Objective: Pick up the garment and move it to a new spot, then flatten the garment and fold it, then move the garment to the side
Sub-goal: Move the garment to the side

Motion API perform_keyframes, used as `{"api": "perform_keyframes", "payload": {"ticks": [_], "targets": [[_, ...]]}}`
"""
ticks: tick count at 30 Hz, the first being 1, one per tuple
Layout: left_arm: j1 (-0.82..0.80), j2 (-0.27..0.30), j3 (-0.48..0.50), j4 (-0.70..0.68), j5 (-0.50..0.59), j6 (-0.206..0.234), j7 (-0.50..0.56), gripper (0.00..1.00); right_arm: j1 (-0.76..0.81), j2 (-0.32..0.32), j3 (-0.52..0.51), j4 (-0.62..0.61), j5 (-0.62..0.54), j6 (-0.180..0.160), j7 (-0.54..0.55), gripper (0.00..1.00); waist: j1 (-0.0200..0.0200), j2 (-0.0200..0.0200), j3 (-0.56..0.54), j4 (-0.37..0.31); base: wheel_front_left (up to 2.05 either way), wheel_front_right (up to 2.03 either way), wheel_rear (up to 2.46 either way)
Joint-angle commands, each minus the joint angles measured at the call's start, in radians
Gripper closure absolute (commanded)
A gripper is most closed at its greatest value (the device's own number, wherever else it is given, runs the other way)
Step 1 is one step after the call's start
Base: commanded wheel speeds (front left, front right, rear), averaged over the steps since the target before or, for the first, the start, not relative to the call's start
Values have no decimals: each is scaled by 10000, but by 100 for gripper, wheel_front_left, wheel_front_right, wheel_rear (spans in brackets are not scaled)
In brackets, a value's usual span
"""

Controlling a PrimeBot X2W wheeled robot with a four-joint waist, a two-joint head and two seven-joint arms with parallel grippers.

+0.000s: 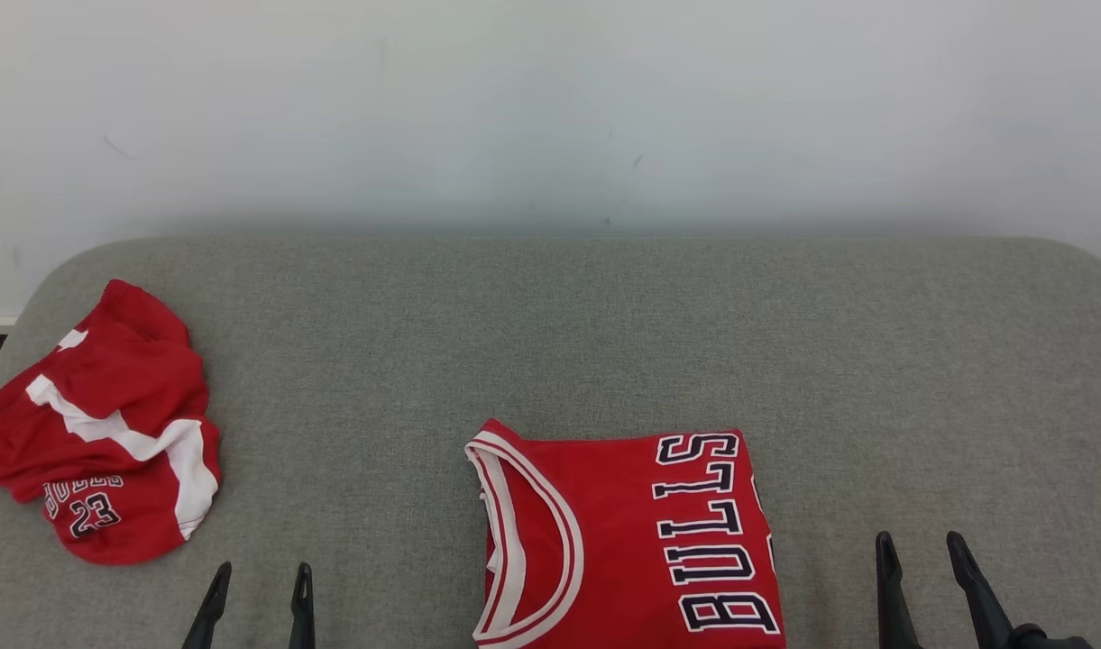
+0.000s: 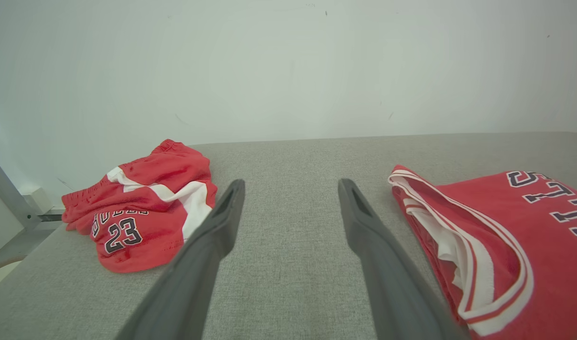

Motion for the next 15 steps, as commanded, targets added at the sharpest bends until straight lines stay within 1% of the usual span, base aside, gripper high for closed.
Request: {"api": "perform_keyframes", "payload": {"ticks": [1, 15], "targets": [[118, -20, 8, -21, -25, -39, -30, 0, -3, 23, -9, -6, 33, -21, -41, 0, 0, 0, -5, 3, 0, 0, 0], [119, -64, 46, 11, 0, -45, -30, 0, 3, 22, 40, 36, 1, -21, -41, 0, 0, 0, -19, 23, 0, 0, 0]]}}
